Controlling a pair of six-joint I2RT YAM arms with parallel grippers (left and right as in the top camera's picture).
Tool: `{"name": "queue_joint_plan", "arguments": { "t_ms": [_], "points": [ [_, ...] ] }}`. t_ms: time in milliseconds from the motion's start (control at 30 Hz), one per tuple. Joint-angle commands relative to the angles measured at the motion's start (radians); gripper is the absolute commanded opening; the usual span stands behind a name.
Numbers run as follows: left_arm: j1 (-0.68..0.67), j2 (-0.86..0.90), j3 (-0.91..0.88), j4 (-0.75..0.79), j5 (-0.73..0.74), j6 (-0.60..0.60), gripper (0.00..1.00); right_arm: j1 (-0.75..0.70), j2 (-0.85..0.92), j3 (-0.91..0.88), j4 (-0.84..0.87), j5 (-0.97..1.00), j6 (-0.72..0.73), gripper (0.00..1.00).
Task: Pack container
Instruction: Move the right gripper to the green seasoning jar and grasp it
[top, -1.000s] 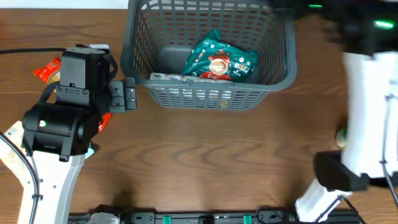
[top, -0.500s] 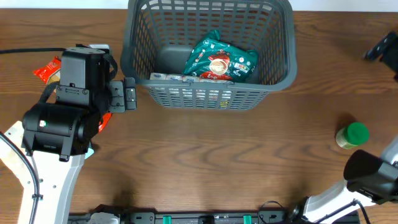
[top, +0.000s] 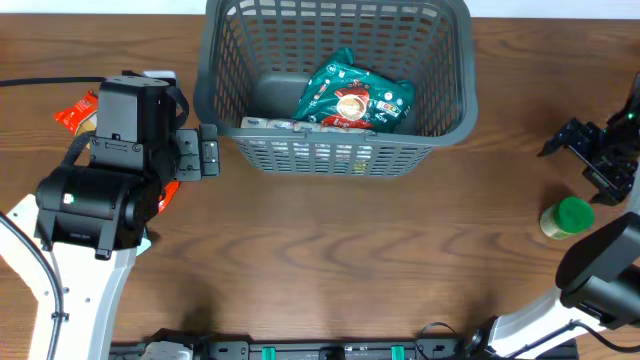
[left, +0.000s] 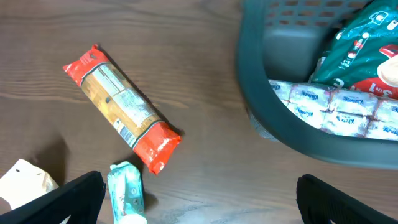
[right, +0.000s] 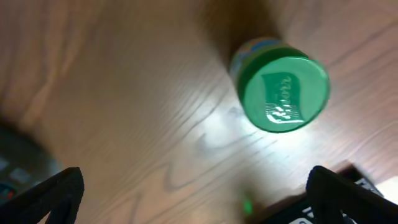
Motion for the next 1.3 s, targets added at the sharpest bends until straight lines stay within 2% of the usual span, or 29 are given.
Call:
{"name": "queue_joint_plan", "arguments": {
  "t_ms": [0, 300, 767, 1200, 1267],
  "points": [
    [-0.005, 0.000, 0.014, 0.000, -0.012, 0.006, 0.99, -0.036, -0.004, -0.004, -0.002, 0.069, 0.027, 0.99],
    [-0.005, 0.000, 0.014, 0.000, -0.012, 0.006, 0.99, -0.140, -0.004, -0.106, 0.047, 0.105, 0.002, 0.99],
    [-0.005, 0.000, 0.014, -0.001, -0.012, 0.006, 0.99, -0.131, -0.004, -0.449, 0.422, 0.093, -0.079, 0.99],
    [-0.005, 0.000, 0.014, -0.001, -0.012, 0.005, 0.99, -0.130, -0.004, -0.617, 0.650, 0.059, -0.117, 0.99],
    [-0.005, 0.000, 0.014, -0.001, -0.012, 0.005, 0.99, -0.130, -0.004, -0.624, 0.663, 0.050, -0.135, 0.96]
  ]
}}
